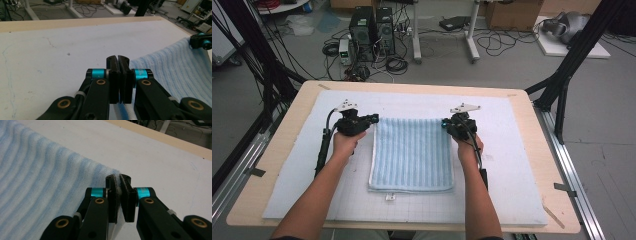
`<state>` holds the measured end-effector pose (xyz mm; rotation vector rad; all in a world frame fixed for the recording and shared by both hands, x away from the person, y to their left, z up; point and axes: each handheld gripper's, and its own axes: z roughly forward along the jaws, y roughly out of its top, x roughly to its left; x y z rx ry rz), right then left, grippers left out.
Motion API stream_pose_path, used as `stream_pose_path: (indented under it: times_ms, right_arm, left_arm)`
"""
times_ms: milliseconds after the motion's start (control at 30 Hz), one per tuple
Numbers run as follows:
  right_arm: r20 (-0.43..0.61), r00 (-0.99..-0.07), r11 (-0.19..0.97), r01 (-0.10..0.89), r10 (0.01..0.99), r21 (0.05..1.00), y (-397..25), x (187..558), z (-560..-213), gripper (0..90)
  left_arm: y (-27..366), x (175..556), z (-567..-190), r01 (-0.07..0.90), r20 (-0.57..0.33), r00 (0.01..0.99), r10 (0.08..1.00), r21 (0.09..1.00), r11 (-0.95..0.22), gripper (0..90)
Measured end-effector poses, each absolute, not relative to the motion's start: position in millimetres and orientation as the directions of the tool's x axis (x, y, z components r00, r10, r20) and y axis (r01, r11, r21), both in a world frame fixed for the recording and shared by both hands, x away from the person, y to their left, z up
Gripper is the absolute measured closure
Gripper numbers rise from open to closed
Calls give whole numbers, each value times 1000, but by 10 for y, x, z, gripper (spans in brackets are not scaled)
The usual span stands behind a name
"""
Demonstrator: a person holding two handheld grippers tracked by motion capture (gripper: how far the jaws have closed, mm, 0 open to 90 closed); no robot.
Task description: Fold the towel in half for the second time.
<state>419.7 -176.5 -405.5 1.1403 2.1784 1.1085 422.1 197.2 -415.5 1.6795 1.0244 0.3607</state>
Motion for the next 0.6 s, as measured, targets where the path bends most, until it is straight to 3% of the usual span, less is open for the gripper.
stream_pose_path:
  times_ms: [600]
  right_arm:
    - [33,-623,320,445,781,836,-1870,3832,-4045,846]
  left_arm:
    - [2001,3816,-4142,450,-286,626,725,892,-36,872]
